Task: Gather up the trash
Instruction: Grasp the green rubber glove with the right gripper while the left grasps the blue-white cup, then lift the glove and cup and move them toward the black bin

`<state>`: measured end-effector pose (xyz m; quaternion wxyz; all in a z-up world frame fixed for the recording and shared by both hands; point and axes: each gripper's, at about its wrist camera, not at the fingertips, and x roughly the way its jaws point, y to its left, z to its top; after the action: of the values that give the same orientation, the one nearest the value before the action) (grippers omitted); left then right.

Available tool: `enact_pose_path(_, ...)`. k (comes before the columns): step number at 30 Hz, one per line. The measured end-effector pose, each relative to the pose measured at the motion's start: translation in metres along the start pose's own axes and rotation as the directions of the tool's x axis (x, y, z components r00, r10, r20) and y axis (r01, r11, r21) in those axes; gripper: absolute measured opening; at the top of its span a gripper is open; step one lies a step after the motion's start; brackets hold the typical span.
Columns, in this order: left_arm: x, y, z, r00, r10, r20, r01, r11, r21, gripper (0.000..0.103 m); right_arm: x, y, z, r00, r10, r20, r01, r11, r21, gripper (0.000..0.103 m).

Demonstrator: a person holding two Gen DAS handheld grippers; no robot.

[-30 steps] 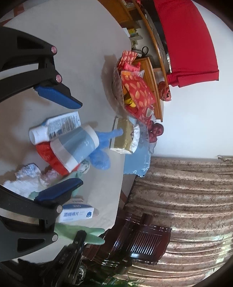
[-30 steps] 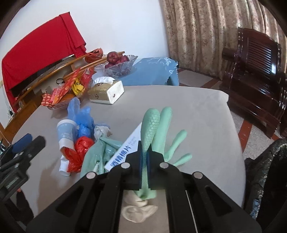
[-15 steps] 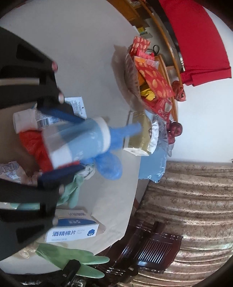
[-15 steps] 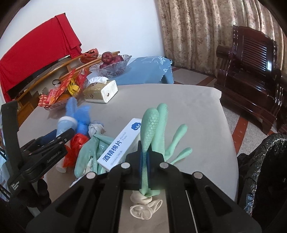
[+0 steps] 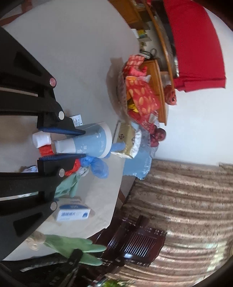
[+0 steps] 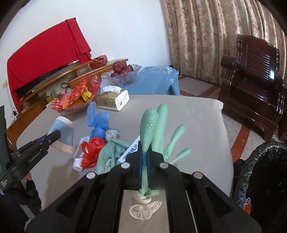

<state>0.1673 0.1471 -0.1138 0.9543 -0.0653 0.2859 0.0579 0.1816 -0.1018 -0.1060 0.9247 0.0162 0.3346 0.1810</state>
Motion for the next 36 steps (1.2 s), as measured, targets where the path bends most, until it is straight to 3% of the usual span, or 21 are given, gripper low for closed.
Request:
enact_pose_path(22, -0.071, -0.074, -0.013, 0.988, -0.146, 0.045, 0.14, 0.983, 0.118, 0.019, -0.081, -0.017, -0.018, 0.997, -0.044, 0.065, 0.042, 0.999, 0.03, 0.003)
enact_pose_path(36, -0.084, -0.098, -0.016, 0.978, -0.203, 0.044, 0.195, 0.969, 0.149, 0.019, -0.114, -0.025, -0.02, 0.99, -0.097, 0.104, 0.095, 0.995, 0.032, 0.003)
